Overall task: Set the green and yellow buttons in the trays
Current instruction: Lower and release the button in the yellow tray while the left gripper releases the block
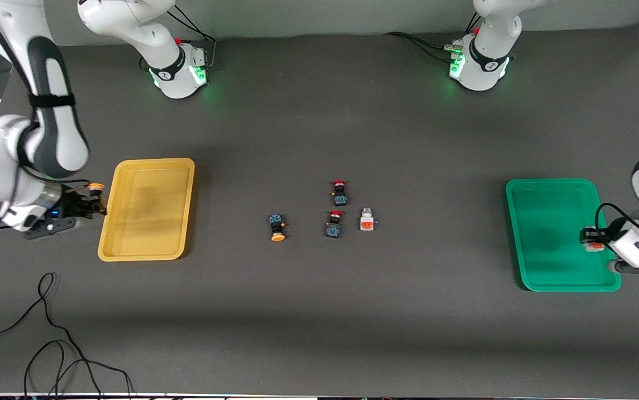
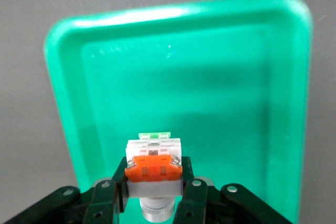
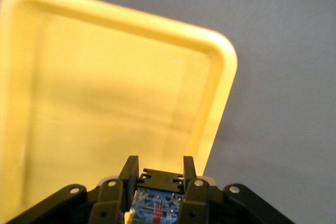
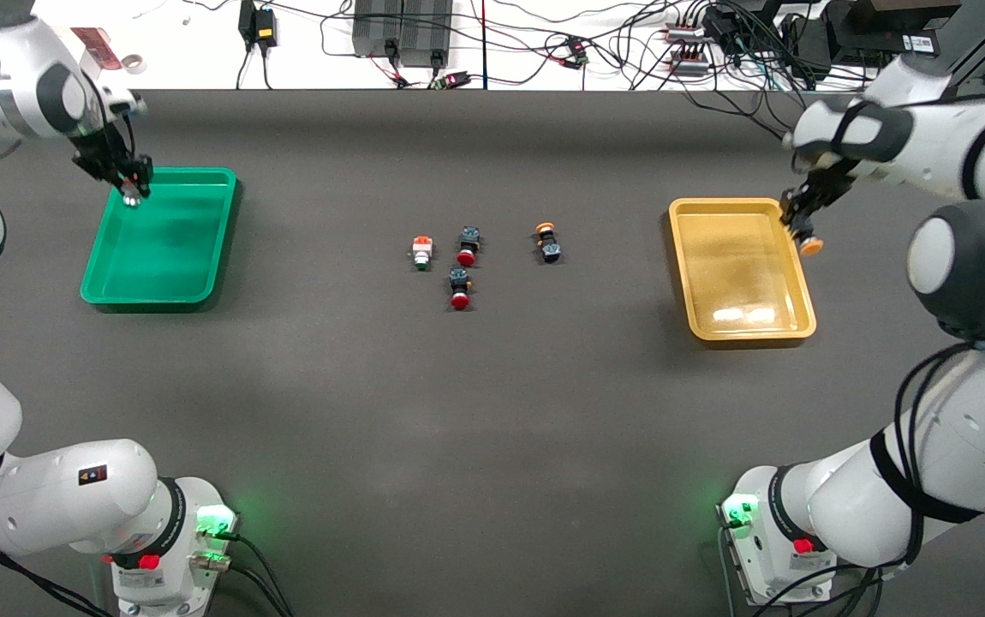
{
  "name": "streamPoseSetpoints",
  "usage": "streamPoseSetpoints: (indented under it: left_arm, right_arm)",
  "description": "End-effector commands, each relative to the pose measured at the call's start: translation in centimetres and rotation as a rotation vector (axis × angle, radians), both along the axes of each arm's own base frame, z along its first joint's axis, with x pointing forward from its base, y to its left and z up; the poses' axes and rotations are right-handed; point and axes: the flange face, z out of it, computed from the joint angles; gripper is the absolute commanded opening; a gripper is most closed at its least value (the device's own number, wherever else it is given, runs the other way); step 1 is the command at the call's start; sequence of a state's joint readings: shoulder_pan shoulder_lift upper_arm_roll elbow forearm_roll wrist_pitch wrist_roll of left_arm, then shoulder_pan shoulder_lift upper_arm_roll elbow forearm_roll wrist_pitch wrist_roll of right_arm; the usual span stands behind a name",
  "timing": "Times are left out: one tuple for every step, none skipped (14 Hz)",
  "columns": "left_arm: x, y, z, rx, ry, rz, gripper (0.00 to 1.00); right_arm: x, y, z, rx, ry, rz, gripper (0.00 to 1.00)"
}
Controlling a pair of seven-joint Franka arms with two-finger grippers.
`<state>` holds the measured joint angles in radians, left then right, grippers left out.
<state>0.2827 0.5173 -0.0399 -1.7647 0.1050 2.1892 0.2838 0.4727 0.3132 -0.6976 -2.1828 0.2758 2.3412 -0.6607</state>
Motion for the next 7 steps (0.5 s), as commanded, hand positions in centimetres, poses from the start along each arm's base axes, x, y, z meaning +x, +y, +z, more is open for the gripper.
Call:
streamPoseSetpoints:
  left_arm:
    - [-1.4, 0.6, -2.8, -0.010, 0.017, -0.063, 0.00]
    - [-1.6, 1.5, -4.1, -0.015, 0.008, -0.081, 0.00]
    - [-1.7, 2.4, -5.0, -0.018, 0.001, -0.097, 0.00]
    - [-1.8, 3.3, -5.6, -0.020, -0.006, -0.107, 0.00]
    - [-1.9, 3.9, -6.0, -0.020, -0.013, -0.116, 0.00]
    - [-2.2, 4.7, -6.6, -0.023, -0.013, -0.115, 0.00]
    - [-2.3, 4.9, -6.7, -0.023, -0.012, -0.113, 0.00]
  right_arm:
    - [0.6, 0.5, -4.0, -0.002, -0.001, 0.020, 0.13]
    - [0.5, 0.7, -4.6, 0.004, 0.005, 0.010, 0.13]
    - [0.4, 0.6, -5.3, 0.001, 0.016, 0.003, 0.13]
    - [0.3, 0.8, -6.2, 0.005, 0.026, -0.010, 0.13]
    - [0.5, 1.4, -6.9, 0.018, 0.026, -0.022, 0.14]
    - [0.7, 1.7, -7.1, 0.025, 0.025, -0.030, 0.14]
    - [0.7, 1.9, -7.2, 0.028, 0.028, -0.032, 0.34]
